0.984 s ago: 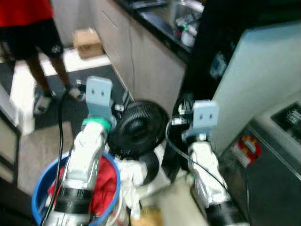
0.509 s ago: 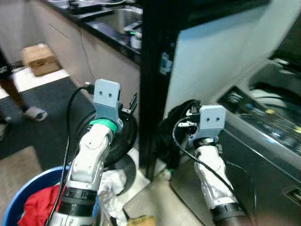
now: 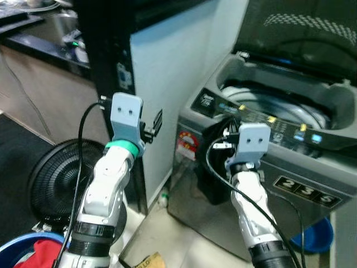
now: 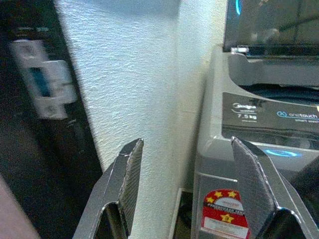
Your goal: Clothes washing
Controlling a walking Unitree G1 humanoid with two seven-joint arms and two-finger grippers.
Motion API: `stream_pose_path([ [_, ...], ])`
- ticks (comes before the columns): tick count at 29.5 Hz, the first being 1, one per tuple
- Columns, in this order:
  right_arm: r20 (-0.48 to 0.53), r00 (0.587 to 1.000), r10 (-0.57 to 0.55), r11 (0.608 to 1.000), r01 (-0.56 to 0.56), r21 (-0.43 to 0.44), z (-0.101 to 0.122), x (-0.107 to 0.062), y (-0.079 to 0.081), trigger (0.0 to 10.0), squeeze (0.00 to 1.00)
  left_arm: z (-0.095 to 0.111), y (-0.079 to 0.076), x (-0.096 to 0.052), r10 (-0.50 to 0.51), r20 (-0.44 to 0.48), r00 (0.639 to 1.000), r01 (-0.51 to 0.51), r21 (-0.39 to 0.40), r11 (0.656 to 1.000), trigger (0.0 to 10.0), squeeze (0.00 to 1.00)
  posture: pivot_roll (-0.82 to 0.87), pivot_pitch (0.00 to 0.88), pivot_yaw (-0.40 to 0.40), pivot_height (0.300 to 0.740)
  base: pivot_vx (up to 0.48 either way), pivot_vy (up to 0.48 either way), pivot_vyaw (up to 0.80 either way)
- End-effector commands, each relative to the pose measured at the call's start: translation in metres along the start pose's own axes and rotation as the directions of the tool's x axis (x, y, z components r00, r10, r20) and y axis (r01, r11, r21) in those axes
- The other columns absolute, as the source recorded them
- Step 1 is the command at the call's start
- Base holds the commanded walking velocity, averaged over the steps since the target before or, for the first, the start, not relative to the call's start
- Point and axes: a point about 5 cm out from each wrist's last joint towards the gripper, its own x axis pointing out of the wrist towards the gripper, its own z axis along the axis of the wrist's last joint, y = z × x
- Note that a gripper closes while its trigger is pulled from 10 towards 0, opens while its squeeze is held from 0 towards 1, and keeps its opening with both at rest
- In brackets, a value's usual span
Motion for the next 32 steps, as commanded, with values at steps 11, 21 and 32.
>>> stream_pose_path([
  [11, -0.009, 1.0, -0.006, 1.0, 0.006, -0.003, -0.0007, -0.0006, -0.0014, 10.0, 0.0, 0.0028, -0.0016, -0.0002, -0.006, 0.004, 1.0, 0.006, -0.006, 1.0, 10.0, 0.0, 0.09, 0.0, 0.049, 0.74, 0.0, 0.0, -0.8],
  [21, 0.012, 1.0, -0.008, 1.0, 0.007, 0.012, 0.004, 0.0019, -0.0002, 10.0, 0.0, 0.0041, -0.0034, 0.0016, -0.017, 0.01, 1.0, 0.017, 0.002, 1.0, 10.0, 0.0, 0.09, 0.0, 0.056, 0.74, 0.0, 0.0, -0.8],
  [32, 0.024, 1.0, -0.004, 1.0, 0.003, 0.019, 0.0058, 0.003, 0.0006, 10.0, 0.0, 0.0054, -0.0049, 0.0025, -0.025, 0.013, 1.0, 0.025, 0.007, 1.0, 10.0, 0.0, 0.09, 0.0, 0.056, 0.74, 0.0, 0.0, -0.8],
])
